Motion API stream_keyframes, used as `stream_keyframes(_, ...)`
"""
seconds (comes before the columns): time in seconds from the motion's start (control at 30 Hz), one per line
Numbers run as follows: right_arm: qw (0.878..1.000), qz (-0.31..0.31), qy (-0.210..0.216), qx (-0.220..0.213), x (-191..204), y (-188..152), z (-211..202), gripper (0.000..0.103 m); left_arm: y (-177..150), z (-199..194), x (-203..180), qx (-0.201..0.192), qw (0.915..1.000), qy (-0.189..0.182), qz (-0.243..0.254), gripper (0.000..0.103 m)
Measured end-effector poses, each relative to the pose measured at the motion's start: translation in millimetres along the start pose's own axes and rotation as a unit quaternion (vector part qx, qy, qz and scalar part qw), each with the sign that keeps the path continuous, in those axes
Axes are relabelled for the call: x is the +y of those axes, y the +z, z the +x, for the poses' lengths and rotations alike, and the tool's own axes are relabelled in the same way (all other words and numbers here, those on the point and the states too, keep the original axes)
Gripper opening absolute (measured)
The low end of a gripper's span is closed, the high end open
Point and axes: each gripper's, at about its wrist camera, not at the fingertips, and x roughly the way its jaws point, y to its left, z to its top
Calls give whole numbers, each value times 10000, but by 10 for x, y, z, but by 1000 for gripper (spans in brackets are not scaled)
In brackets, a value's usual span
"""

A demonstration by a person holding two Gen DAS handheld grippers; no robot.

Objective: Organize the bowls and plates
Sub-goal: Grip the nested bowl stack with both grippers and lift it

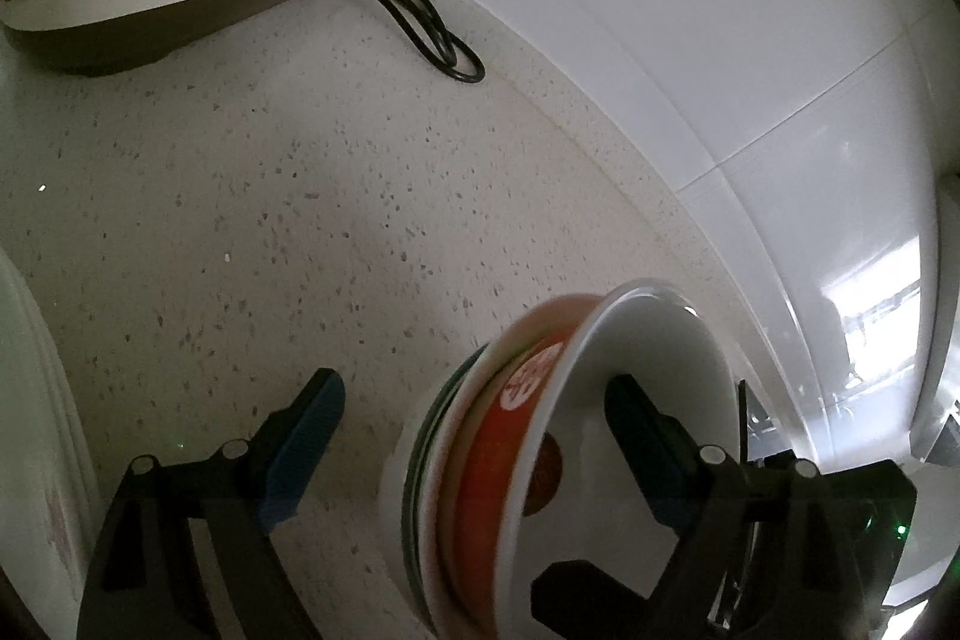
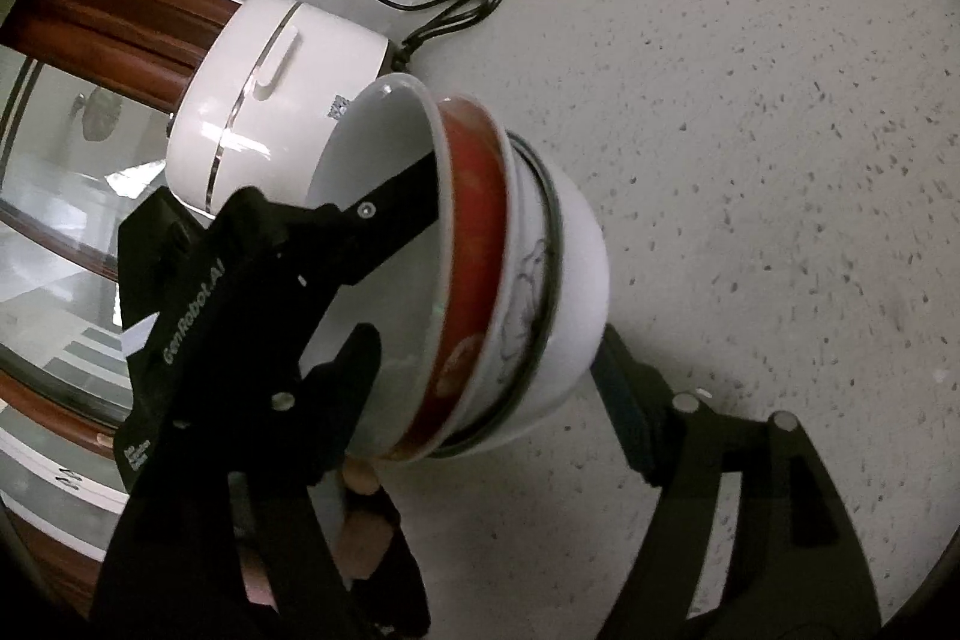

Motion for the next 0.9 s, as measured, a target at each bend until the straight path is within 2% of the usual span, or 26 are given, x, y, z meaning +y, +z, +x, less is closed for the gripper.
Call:
stream_keyframes(0.2,9996,161,228,9,-52,8,-28,74,58,-44,65,54,9994,-287,-160,90)
stream_keyframes(0.3,9997,120,210,-75,-36,-14,-35,74,82,-67,91,91,9991,-391,-165,87)
stream_keyframes(0.57,9994,-126,87,-310,-16,15,-22,74,80,-72,17,16,9993,-39,362,81)
stream_keyframes(0.63,9990,-194,79,-401,-30,34,-26,74,77,-65,24,-35,9993,-55,375,79)
stream_keyframes(0.7,9985,-249,81,-477,-40,43,-28,74,86,-50,72,2,9992,-296,270,69)
stream_keyframes(0.8,9971,-294,87,-690,-57,44,-43,74,101,-29,138,96,9980,-604,143,63)
stream_keyframes(0.9,9973,-311,54,-669,-43,55,-32,72,98,-32,127,294,9967,-741,138,55)
